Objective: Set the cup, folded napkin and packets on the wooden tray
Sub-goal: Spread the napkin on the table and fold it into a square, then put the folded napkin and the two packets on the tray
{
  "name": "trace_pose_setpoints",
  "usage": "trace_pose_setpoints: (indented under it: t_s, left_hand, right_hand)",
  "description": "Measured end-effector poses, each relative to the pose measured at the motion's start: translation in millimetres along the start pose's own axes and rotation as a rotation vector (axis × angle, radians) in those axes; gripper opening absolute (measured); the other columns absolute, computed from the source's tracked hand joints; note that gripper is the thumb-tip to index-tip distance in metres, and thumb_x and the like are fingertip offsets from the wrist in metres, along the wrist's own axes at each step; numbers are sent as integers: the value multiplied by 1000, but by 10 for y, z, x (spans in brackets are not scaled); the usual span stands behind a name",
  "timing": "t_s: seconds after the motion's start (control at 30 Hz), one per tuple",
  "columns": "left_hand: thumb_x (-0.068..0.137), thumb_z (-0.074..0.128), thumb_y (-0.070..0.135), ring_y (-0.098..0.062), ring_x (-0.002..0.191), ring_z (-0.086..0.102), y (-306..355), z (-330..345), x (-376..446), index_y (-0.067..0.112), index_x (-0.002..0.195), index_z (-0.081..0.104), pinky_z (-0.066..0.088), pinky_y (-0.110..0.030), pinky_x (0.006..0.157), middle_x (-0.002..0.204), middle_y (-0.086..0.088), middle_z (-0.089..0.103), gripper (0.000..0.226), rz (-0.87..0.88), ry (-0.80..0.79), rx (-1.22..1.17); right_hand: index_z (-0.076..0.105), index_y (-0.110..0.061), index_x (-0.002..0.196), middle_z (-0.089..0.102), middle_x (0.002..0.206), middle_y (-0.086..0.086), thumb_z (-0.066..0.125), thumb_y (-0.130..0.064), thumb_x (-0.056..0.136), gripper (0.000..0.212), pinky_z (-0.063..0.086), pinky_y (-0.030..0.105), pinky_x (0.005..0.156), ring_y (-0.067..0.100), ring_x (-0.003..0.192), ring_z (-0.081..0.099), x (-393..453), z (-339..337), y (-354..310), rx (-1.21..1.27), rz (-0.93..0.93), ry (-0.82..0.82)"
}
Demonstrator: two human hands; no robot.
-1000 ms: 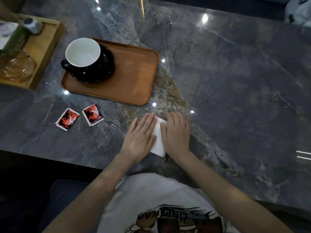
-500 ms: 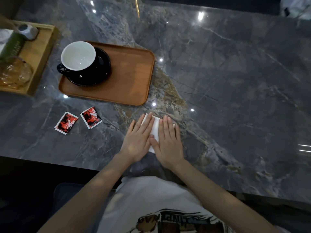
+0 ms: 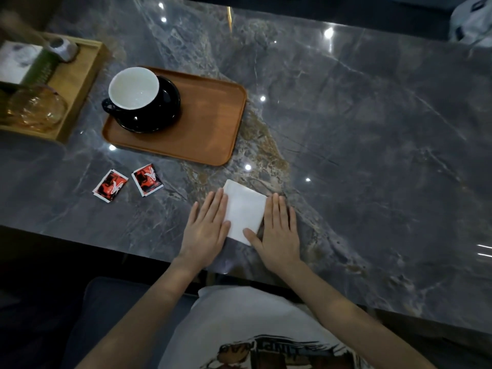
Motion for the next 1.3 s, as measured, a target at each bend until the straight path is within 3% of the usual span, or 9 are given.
trace_pose_setpoints:
  t_s: [0.13, 0.47, 0.57, 0.67, 0.8, 0.87, 1.03, 1.17, 1.3]
  left_hand:
    - [94, 8, 44, -13, 141, 6, 9, 24, 17, 13, 146, 11, 13, -42, 114, 152, 3, 5, 61, -34, -18, -46]
    - [86, 0, 54, -11, 144, -4, 31, 30, 14, 16, 146, -6, -2, -39, 117, 156, 2, -8, 71, -100, -80, -185]
    - [83, 0, 54, -3, 140, -8, 67, 34, 14, 14, 146, -7, -4, -36, 116, 157, -1, -7, 75, -167, -53, -270]
    - [80, 0, 56, 1, 137, -6, 105, 9, 22, 13, 146, -5, -3, -36, 116, 157, -2, -4, 79, -210, -24, -356]
    - [77, 0, 57, -13, 144, 1, 80, -91, 57, 12, 146, -1, 5, -36, 116, 157, -5, 1, 82, -230, -7, -413]
    - [82, 6, 56, -15, 145, -1, 39, -192, 91, 11, 146, -2, 6, -36, 116, 157, -6, -1, 79, -226, -23, -461]
    - [80, 41, 57, -15, 144, -2, -327, -782, 412, 11, 147, 2, 5, -35, 116, 157, -4, -4, 90, -119, -44, -633]
    - [77, 72, 29, -9, 137, 22, -580, -1320, 865, 17, 144, 24, 25, -28, 110, 148, 5, 26, 83, -43, -194, -797]
    - [77, 70, 10, -12, 90, 64, -782, -1533, 1223, 12, 118, 57, 52, -22, 71, 101, 3, 70, 43, -95, -445, -1167]
  right_hand:
    - [30, 4, 140, 37, 146, 20, 2, -69, 86, 94, -5, 34, 113, 31, 136, 34, 12, -17, 1, 26, -10, 47]
    - [1, -8, 148, 2, 159, 9, 28, -51, 92, 75, 0, 38, 117, 22, 146, -1, -87, -99, -42, 214, -41, 20]
    - [18, -12, 147, 15, 157, 9, 15, -65, 74, 90, 5, 39, 118, 23, 145, 8, -30, -146, -96, 417, 13, 60]
    - [41, -19, 136, 49, 138, 6, 30, -62, 75, 75, 31, 47, 110, 23, 129, 42, 32, -206, -154, 784, 53, 119]
    - [43, -23, 130, 59, 113, -7, 59, -15, 88, 45, 51, 18, 83, 2, 98, 58, 73, -295, -331, 1251, 76, 73]
    - [45, -14, 128, 59, 107, -5, 58, 1, 85, 47, 50, 9, 70, -1, 88, 58, 122, -352, -396, 1307, 135, 98]
    - [60, -10, 99, 68, 94, 8, 62, -3, 82, 18, 51, 24, 68, 16, 81, 65, 313, -685, -467, 1246, 213, 15]
    - [66, -8, 95, 66, 75, -2, 63, -2, 82, 15, 47, 8, 51, -6, 53, 62, 533, -1076, -635, 1252, 102, -81]
    - [71, -14, 82, 69, 72, 5, 68, -8, 76, 9, 48, 26, 56, 16, 63, 63, 866, -1284, -847, 1357, 123, -124]
Point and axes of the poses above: each hand's wrist, its own x-axis towards the middle knuckle, its own z-axis out of the palm, y = z × x, the point moved 3 cm from there along x, towards the middle knuckle
